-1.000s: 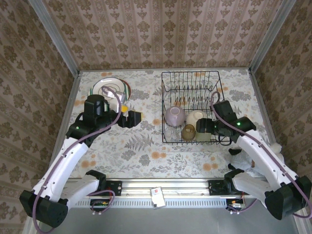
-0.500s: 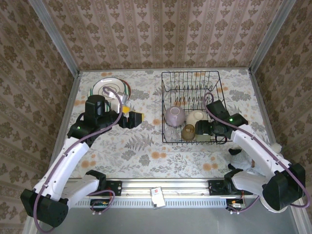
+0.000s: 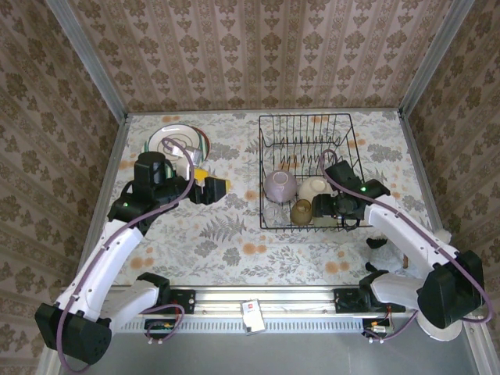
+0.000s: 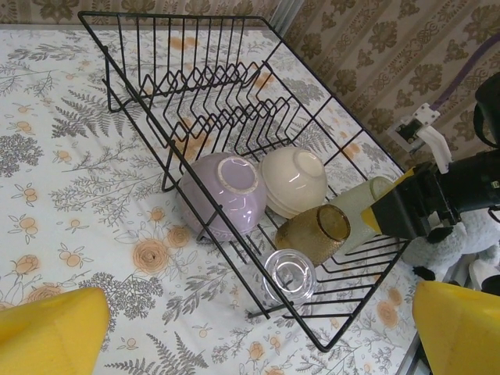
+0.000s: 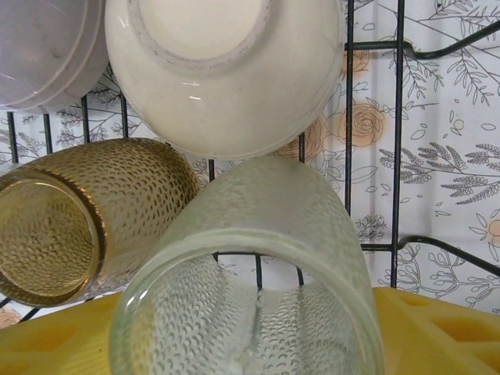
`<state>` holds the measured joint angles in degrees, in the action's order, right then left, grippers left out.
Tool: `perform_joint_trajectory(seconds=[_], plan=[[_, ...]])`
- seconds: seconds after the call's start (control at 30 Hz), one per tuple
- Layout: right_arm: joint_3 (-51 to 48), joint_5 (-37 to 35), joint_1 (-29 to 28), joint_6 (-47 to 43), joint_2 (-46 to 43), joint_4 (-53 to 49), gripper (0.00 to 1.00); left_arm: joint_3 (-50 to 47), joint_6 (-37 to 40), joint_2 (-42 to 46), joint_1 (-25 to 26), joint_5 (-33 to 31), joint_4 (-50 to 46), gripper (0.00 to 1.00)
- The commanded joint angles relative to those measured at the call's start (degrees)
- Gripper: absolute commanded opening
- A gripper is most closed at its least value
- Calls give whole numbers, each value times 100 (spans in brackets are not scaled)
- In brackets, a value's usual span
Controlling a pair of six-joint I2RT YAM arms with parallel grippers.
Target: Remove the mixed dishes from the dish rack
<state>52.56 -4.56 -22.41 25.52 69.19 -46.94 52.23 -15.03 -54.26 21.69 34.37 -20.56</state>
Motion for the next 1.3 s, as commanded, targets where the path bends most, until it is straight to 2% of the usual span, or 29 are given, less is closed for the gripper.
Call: perform_joint_trajectory(seconds=[0.0, 0.4, 0.57, 1.0, 1.13, 1.27], plan=[[123, -118, -62, 52, 97, -82, 74, -60, -82, 24, -25, 165, 130, 100], [163, -151, -83, 45, 71, -157, 63, -68, -95, 23, -52, 193, 140, 100], [292, -166, -89, 46, -91, -260, 53, -72, -104, 29, -51, 178, 131, 100], [1311, -253, -84, -71, -598, -854, 38, -86, -71, -6, -70, 114, 104, 100], [1508, -44, -84, -27, -707, -712, 37, -122, -96, -56, -94, 136, 178, 100], [1709, 488, -31, 31, -595, -422, 35, -162, -220, -161, -140, 210, 365, 100]])
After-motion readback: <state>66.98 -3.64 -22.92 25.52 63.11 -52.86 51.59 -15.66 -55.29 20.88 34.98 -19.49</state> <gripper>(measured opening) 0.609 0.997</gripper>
